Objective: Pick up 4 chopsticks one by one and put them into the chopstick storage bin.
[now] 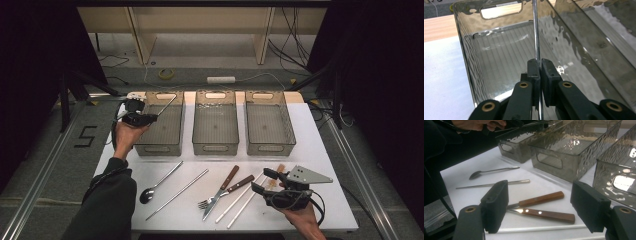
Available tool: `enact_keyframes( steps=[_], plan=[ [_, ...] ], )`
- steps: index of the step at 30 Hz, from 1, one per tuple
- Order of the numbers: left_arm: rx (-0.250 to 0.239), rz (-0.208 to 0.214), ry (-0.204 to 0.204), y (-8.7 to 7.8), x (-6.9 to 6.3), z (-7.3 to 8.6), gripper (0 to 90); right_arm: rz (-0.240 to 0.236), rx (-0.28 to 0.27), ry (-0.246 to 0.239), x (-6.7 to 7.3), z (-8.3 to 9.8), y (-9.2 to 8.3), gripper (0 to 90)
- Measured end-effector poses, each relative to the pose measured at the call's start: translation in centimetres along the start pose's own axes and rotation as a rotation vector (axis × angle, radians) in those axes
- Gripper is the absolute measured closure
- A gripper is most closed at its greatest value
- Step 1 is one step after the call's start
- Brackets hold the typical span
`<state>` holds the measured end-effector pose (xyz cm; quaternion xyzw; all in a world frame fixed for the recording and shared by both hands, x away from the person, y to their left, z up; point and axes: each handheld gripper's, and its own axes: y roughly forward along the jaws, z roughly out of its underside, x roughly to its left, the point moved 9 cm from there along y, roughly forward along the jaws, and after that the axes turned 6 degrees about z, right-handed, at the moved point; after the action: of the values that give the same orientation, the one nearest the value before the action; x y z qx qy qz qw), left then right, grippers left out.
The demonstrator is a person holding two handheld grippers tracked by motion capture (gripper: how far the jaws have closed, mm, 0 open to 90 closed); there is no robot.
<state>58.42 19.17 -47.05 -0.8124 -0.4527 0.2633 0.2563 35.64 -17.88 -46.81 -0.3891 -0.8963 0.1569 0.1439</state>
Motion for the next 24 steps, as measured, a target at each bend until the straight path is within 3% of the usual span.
enact_keyframes(
  steps=[5, 7, 12, 14, 16, 18, 20, 24],
  plan=[
    [0.004, -0.009, -0.015, 0.6, 0.5, 0.2, 84.8, -0.002, -0.003, -0.001, 0.0, 0.0, 0.0, 31.7],
    [-0.006, 0.005, -0.04, 0.8, 0.5, 0.2, 83.3, -0.002, -0.004, -0.002, 0.0, 0.0, -0.1, 31.7],
    [-0.034, 0.016, -0.052, 0.6, 0.1, 0.0, 67.0, -0.003, -0.004, -0.001, 0.1, 0.0, -0.1, 31.7],
    [-0.027, 0.033, -0.042, 0.3, -0.4, 0.0, 63.0, -0.003, -0.004, -0.003, 0.1, -0.1, -0.1, 31.7],
    [0.024, 0.108, -0.057, -0.5, -2.1, 0.6, 53.0, -0.002, -0.005, -0.002, 0.1, -0.1, -0.1, 31.7],
    [0.033, 0.117, -0.043, -0.8, -2.8, 0.9, 48.0, -0.008, -0.003, -0.001, 0.1, -0.1, -0.1, 31.4],
    [0.05, 0.109, 0.0, -1.6, -3.8, 1.6, 46.2, -0.008, -0.003, -0.002, 0.1, 0.0, -0.1, 31.4],
    [0.07, 0.119, 0.027, -3.0, -5.5, 2.6, 36.4, -0.011, 0.006, -0.011, 0.3, 0.0, 0.0, 31.3]
  ],
)
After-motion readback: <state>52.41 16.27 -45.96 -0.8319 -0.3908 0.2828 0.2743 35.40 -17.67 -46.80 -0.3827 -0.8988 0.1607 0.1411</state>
